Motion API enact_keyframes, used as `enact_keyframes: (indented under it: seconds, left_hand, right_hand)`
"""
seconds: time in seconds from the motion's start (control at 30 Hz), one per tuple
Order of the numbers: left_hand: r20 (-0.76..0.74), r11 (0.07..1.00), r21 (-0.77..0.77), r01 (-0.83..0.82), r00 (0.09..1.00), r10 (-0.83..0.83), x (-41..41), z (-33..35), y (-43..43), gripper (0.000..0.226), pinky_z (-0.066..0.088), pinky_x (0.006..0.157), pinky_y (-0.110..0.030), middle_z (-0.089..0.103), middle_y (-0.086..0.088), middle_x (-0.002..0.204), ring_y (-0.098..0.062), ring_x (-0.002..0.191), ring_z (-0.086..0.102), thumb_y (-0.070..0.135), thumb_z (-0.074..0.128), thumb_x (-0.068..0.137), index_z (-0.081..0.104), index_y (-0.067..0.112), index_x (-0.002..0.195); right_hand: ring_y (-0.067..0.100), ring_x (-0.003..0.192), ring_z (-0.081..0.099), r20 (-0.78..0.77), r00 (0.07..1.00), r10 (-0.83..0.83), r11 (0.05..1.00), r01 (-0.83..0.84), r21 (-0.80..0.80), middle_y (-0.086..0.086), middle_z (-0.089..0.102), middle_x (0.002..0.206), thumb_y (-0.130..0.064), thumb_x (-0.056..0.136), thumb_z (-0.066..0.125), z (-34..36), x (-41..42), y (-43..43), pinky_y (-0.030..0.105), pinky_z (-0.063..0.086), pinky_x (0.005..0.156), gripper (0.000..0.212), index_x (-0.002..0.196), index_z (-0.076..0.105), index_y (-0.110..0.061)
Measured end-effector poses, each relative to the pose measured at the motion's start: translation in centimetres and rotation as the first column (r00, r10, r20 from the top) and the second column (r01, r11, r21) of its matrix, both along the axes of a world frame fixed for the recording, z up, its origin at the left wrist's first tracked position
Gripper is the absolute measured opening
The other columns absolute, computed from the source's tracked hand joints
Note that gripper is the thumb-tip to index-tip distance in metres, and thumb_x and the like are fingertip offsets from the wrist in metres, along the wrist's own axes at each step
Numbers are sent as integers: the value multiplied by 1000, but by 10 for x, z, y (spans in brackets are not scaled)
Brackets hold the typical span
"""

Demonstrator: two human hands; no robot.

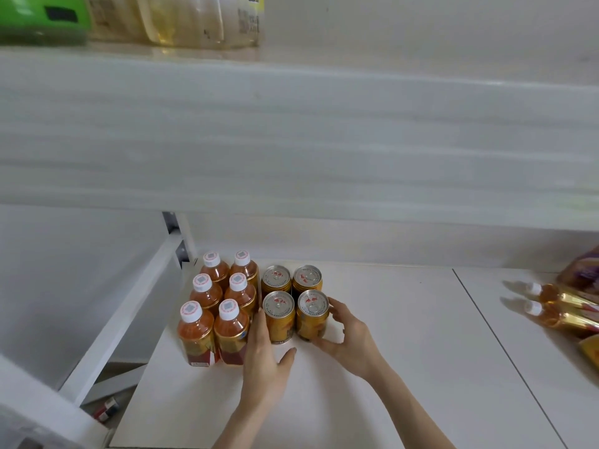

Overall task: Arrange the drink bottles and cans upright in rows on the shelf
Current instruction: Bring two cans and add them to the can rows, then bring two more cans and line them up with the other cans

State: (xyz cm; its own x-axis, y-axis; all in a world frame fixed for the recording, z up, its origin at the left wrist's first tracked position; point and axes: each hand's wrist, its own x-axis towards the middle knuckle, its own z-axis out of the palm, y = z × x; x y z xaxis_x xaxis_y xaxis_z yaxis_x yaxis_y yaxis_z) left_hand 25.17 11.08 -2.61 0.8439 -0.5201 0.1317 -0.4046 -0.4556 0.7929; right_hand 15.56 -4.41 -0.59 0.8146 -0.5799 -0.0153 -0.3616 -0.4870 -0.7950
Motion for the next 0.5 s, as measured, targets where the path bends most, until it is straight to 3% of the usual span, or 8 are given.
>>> enact_keyframes:
  seconds: [0.1, 0.2, 0.27, 0.33, 0.4, 0.5]
  left_hand:
    - [57, 997, 45, 69, 996, -72, -12, 2, 17, 86, 29, 113, -34, 27, -5, 155, -21, 142, 25, 25, 72, 81, 20, 14, 148]
    - [133, 975, 152, 163, 974, -183, -33, 5, 38, 79, 23, 114, -29, 14, 0, 159, -17, 146, 13, 38, 58, 89, 13, 18, 150]
    - [216, 953, 245, 180, 948, -235, -48, 7, 52, 73, 22, 114, -27, 10, 0, 159, -17, 147, 10, 43, 51, 92, 14, 19, 150]
    - [278, 925, 332, 184, 918, -282, -64, 6, 64, 69, 20, 115, -31, 12, -2, 159, -22, 147, 12, 46, 47, 93, 18, 21, 150]
    - [332, 889, 425, 172, 884, -330, -79, 2, 73, 70, 24, 114, -38, 19, -5, 158, -27, 145, 20, 48, 52, 90, 24, 21, 148]
    - [408, 831, 541, 125, 825, -390, -100, -2, 78, 74, 43, 99, -46, 45, -11, 145, -33, 131, 45, 52, 68, 75, 45, 20, 138]
  right_hand:
    - [15, 134, 38, -52, 999, 17, 984, -26, -176, -5, 41, 146, -40, 82, 66, 5, -25, 16, 26, 36, 104, 78, 146, 24, -25]
    - [16, 141, 27, -124, 992, 28, 918, -75, -391, -3, 29, 154, -56, 84, 47, 1, -56, 36, 34, 29, 112, 75, 148, 21, -26]
    - [20, 143, 27, -158, 987, -9, 858, -73, -508, 1, 27, 156, -61, 82, 36, -5, -78, 48, 39, 28, 112, 75, 147, 25, -25]
    - [24, 141, 32, -168, 984, -51, 803, -60, -594, 4, 31, 154, -59, 82, 38, -8, -101, 57, 46, 33, 109, 72, 144, 30, -24]
    - [27, 138, 37, -191, 977, -101, 759, -49, -650, 7, 36, 151, -58, 83, 40, -8, -125, 64, 51, 39, 105, 68, 142, 33, -24]
    - [29, 136, 39, -225, 960, -168, 729, -33, -684, 8, 38, 150, -59, 84, 37, -6, -157, 67, 55, 38, 103, 68, 142, 34, -24]
